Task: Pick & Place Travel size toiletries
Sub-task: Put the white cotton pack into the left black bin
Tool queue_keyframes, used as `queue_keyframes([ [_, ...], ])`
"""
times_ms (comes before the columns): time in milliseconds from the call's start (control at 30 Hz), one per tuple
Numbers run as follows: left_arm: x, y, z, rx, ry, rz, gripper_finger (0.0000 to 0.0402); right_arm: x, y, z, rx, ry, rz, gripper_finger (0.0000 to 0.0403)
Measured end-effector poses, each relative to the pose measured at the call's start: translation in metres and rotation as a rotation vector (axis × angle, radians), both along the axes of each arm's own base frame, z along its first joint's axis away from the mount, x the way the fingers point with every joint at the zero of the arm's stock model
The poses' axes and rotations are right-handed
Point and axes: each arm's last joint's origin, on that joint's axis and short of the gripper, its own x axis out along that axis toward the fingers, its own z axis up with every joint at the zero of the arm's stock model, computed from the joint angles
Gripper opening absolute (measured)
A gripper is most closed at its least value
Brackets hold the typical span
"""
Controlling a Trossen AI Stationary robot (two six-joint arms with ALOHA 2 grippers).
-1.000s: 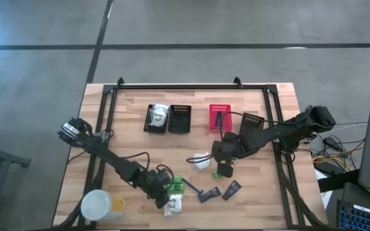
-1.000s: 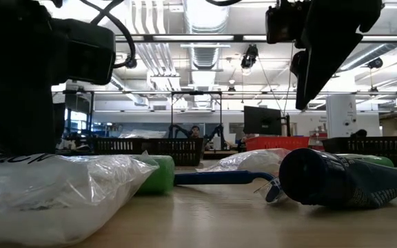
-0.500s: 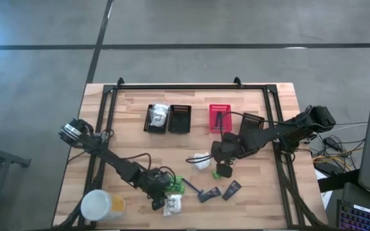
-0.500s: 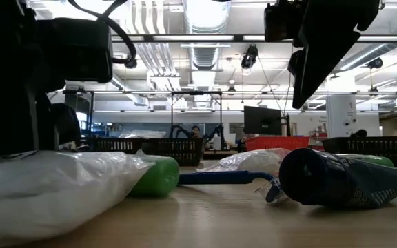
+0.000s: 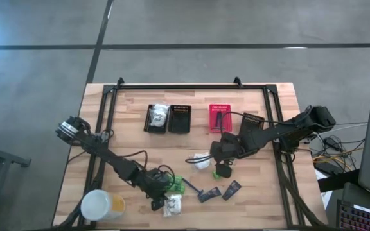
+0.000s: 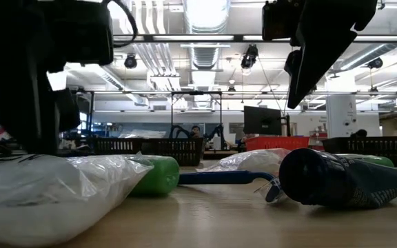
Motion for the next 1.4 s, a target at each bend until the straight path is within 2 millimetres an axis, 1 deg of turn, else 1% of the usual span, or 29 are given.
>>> queue_keyframes([
  [167, -0.002, 0.002, -0.002, 0.051, -0.013, -0.019, 0.0161, 0.0, 0.0, -0.001, -0.002, -0.001, 0.004, 0.0364],
  [333, -0.003, 0.004, -0.017, 0.112, 0.054, -0.028, 0.0161, 0.0, 0.0, -0.002, -0.003, 0.0, 0.004, 0.0364],
  [467, -0.001, 0.003, -0.019, 0.097, 0.044, -0.028, 0.0161, -0.001, 0.0, -0.002, -0.004, 0.001, 0.003, 0.0364],
  [700, 0.002, 0.0, -0.015, 0.037, 0.028, -0.055, 0.016, 0.0, -0.001, -0.002, -0.03, -0.004, -0.001, 0.0364],
  [800, 0.002, 0.0, -0.015, 0.02, 0.039, -0.072, 0.0154, -0.001, -0.001, -0.003, -0.034, -0.002, 0.006, 0.0364],
  [933, 0.002, 0.0, -0.015, 0.021, 0.04, -0.078, 0.0126, -0.001, -0.001, -0.003, -0.034, -0.002, 0.006, 0.0364],
  [1300, 0.002, 0.0, -0.015, 0.023, 0.039, -0.081, 0.001, -0.001, -0.001, -0.003, -0.034, -0.002, 0.006, 0.0364],
  [1400, 0.003, -0.001, -0.013, 0.022, 0.038, -0.081, 0.0006, -0.001, -0.001, -0.003, -0.034, -0.002, 0.006, 0.0364],
])
